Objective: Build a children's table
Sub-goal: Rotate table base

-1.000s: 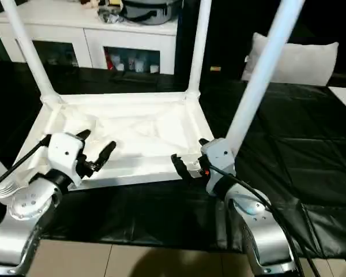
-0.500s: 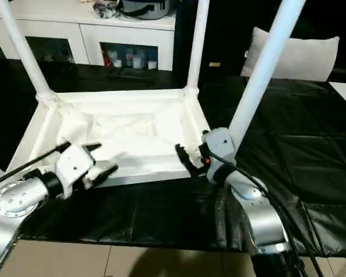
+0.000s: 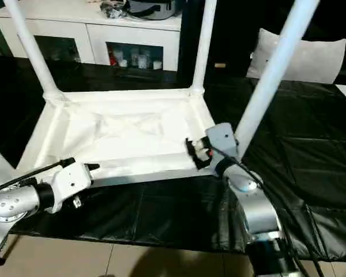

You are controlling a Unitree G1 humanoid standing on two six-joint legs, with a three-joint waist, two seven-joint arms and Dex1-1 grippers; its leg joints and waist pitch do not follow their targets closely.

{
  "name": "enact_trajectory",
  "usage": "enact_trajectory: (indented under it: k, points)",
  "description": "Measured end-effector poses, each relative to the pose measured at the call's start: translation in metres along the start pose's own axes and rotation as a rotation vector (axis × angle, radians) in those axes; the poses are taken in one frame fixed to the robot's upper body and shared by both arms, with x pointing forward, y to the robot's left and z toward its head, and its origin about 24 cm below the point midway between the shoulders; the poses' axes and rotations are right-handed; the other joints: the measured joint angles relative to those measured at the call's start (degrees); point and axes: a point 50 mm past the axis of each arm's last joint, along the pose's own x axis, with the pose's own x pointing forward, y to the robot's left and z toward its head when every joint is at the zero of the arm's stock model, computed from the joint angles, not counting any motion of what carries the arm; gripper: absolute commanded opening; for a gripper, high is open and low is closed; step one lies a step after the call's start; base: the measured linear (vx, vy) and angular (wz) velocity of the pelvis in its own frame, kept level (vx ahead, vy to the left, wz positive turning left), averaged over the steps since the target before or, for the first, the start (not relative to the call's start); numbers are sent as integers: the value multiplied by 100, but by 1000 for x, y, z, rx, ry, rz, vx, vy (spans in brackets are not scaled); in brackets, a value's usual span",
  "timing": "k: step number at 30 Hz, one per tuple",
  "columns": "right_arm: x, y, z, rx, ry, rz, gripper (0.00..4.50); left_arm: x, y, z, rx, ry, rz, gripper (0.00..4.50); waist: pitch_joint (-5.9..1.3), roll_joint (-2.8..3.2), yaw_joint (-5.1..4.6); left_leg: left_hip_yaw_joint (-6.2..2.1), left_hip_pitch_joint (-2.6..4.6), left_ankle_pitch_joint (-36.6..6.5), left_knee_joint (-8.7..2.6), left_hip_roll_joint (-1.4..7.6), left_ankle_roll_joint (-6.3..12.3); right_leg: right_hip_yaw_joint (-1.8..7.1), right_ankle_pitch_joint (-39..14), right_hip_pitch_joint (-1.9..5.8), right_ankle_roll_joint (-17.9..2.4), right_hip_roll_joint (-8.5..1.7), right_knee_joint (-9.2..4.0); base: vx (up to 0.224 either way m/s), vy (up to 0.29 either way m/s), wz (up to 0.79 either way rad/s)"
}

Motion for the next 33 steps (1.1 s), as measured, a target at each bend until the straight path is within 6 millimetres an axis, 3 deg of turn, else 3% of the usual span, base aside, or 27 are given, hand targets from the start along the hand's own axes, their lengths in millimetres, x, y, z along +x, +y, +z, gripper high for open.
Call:
enact_trajectory:
  k: [7,15,21,29,33]
  points:
    - [4,-27,-3,77,33,-178,450,3,6,-9,88,55,35,348,2,2,78,3,-3,0,0,2,-1,-1,1,0,1,0,-4,0,0,0]
    - [0,-54,-11,104,69,-307,450,19,11,-10,123,41,58,348,3,-3,128,13,-3,11,-1,9,-11,-3,6,0,6,-1,-1,0,0,0]
    - [-9,-73,-13,80,86,-390,450,47,24,2,181,27,109,348,5,1,199,32,-6,19,-1,16,-7,-1,13,-2,12,-6,-3,0,0,0]
    - [-30,-97,-25,61,134,-539,450,69,30,22,162,-57,217,348,7,-2,182,40,-11,18,-3,19,-4,-1,18,-4,20,-7,-12,0,0,0]
    - [-36,-95,-32,65,157,-546,450,73,29,29,61,-132,255,348,7,-2,147,46,-3,19,-16,23,-5,1,17,-6,20,-6,-13,0,0,0]
